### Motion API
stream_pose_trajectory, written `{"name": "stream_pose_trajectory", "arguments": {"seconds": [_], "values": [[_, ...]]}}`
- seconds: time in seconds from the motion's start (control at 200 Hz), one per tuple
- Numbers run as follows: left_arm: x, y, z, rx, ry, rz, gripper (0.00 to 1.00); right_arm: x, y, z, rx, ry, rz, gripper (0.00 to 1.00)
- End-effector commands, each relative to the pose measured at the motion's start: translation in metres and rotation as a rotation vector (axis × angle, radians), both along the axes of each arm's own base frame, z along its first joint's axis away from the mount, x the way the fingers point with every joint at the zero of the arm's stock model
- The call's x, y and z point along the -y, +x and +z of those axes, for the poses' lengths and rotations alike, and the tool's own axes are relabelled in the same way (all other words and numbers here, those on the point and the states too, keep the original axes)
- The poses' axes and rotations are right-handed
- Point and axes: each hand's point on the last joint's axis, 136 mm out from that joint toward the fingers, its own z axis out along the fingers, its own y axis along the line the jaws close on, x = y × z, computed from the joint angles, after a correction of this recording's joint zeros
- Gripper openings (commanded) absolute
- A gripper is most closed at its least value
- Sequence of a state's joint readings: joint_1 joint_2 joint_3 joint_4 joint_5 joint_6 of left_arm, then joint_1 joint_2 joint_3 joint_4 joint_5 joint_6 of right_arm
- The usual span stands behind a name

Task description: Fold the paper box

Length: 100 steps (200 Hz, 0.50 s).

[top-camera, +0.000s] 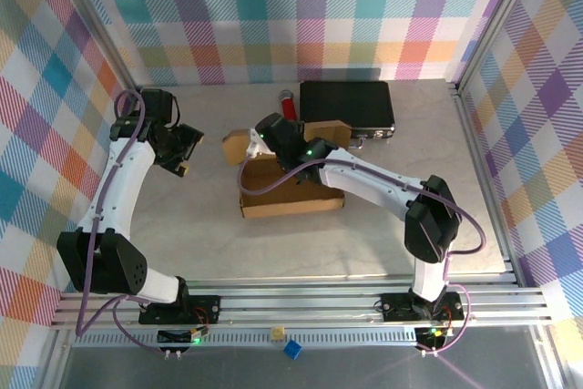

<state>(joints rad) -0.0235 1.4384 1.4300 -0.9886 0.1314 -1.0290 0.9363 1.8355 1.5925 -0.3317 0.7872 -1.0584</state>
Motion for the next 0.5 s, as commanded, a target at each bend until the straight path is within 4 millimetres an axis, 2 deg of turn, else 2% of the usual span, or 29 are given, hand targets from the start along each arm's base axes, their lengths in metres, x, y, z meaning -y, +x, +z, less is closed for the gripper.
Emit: {"name": "stream_pose_trajectory", "arguments": {"seconds": [0.0,0.17,0.43,0.495], "values": [[0.013,0.013,0.023,0.056,-0.147,0.074,0.73,-0.022,0.001,0.045,0.146,0.091,0.1,0.0],[0.031,0.025,0.003,0.014,-0.282,0.085,0.77,-0.025,-0.005,0.038,0.147,0.101,0.104,0.0],[0.029,0.049,-0.011,-0.014,-0.291,0.107,0.77,-0.023,-0.01,0.042,0.152,0.115,0.106,0.0],[0.021,0.05,-0.016,-0.028,-0.254,0.094,0.77,-0.021,-0.011,0.04,0.151,0.116,0.105,0.0]]}}
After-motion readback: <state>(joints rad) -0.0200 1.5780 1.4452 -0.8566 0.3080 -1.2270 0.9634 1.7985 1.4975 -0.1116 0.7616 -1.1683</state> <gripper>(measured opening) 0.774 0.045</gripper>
